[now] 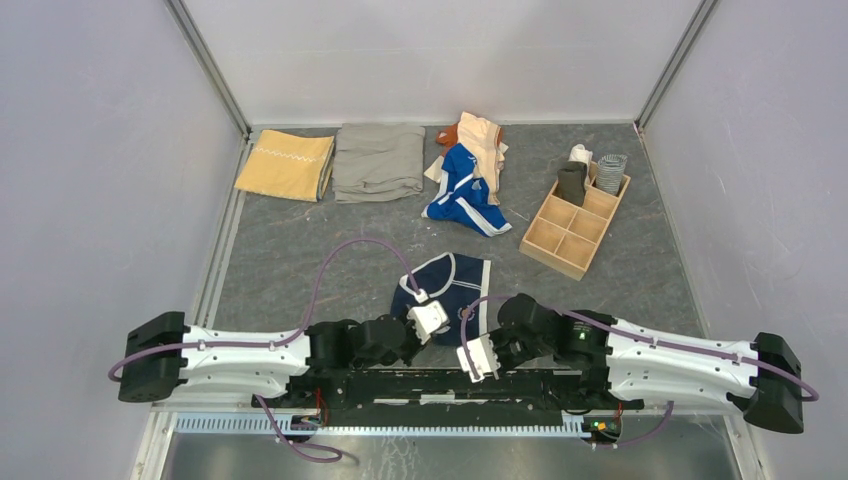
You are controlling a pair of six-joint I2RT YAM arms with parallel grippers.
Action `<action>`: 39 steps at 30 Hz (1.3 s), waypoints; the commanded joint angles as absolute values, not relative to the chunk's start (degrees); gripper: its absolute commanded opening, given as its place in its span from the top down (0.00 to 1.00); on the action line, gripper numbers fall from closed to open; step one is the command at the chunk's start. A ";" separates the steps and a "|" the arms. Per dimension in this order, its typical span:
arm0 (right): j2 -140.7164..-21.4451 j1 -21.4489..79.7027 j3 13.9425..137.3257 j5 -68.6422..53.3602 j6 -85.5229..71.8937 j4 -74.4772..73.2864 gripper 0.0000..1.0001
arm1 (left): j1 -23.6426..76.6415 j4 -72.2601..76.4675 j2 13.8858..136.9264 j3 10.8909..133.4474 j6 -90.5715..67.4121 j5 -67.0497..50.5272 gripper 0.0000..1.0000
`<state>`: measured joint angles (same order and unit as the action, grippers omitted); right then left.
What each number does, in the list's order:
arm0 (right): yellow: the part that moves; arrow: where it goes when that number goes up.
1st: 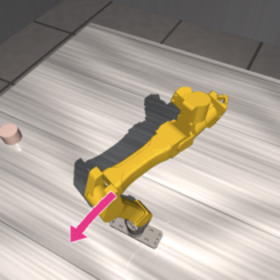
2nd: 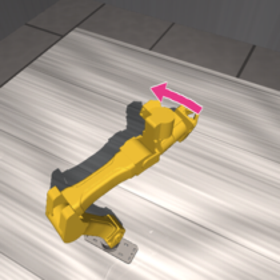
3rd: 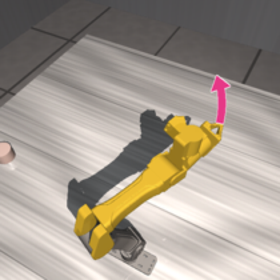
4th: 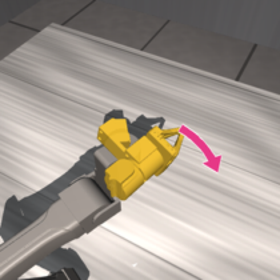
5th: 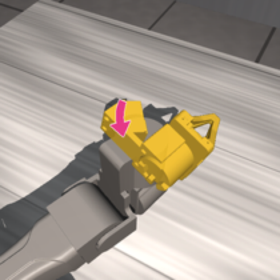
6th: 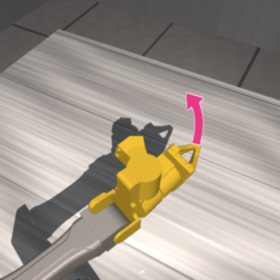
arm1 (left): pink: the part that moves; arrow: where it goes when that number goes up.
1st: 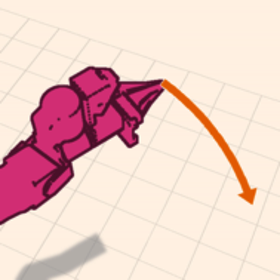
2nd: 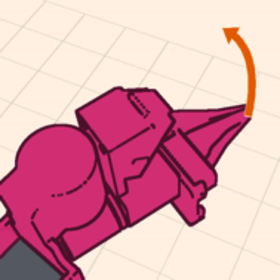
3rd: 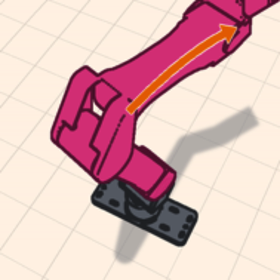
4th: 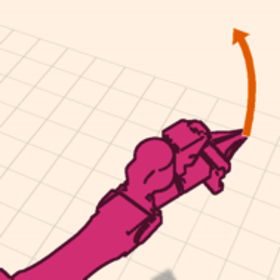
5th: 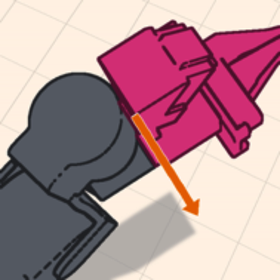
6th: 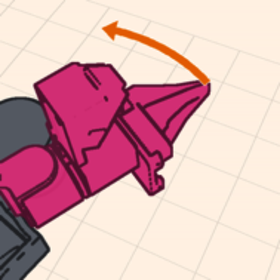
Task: Roll the underwear
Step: Fold the underwear at the center of the board.
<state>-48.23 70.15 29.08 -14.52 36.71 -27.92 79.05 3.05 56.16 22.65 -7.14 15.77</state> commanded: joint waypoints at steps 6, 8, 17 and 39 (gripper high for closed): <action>-52.03 69.43 37.76 -9.03 35.95 -27.17 1.00 | 73.65 3.71 52.74 26.38 -6.85 22.65 0.98; -53.83 67.98 39.53 -9.04 36.56 -27.85 1.00 | 71.86 4.14 52.93 26.69 -5.53 22.05 0.98; -57.52 55.45 41.36 -16.38 39.93 -26.07 1.00 | 64.42 10.44 54.74 27.59 0.33 18.99 0.98; -79.77 31.26 49.48 -27.89 42.22 -26.77 0.96 | 54.35 16.73 80.25 39.67 3.97 15.85 0.98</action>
<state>-76.75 32.05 47.46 -26.48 41.63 -26.89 55.27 13.28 77.30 36.23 1.32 16.34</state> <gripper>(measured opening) 0.033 0.037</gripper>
